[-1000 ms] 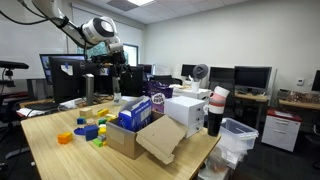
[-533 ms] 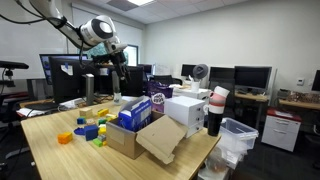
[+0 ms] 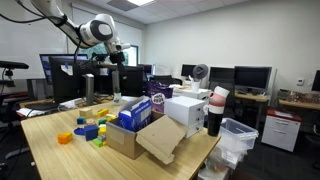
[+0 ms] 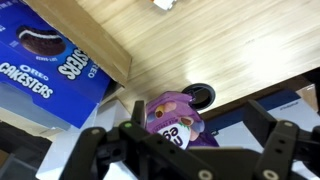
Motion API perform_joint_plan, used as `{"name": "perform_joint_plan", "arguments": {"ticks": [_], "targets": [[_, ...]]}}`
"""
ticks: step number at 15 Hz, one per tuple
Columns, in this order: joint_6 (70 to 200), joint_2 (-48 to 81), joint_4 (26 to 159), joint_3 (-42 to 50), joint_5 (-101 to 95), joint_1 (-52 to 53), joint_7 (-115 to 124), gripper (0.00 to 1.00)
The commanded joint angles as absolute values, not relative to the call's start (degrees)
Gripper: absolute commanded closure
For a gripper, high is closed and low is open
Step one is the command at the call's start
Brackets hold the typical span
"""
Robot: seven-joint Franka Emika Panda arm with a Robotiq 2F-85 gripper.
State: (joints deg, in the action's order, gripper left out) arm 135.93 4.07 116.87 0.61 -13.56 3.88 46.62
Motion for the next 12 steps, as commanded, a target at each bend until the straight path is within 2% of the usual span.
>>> {"name": "perform_joint_plan", "arguments": {"ticks": [1,6,8,12], "targets": [[136.31,3.36,117.51,-0.55,-5.56,2.91,31.69,0.00],[129.21,5.34,114.12,-1.46,5.17,3.02,8.95,0.00],[120.85,7.69,110.45,-1.89,2.41,3.67,7.00,0.00],[112.33,10.56,106.00,-2.24,-4.45,4.64,6.39,0.00]]}}
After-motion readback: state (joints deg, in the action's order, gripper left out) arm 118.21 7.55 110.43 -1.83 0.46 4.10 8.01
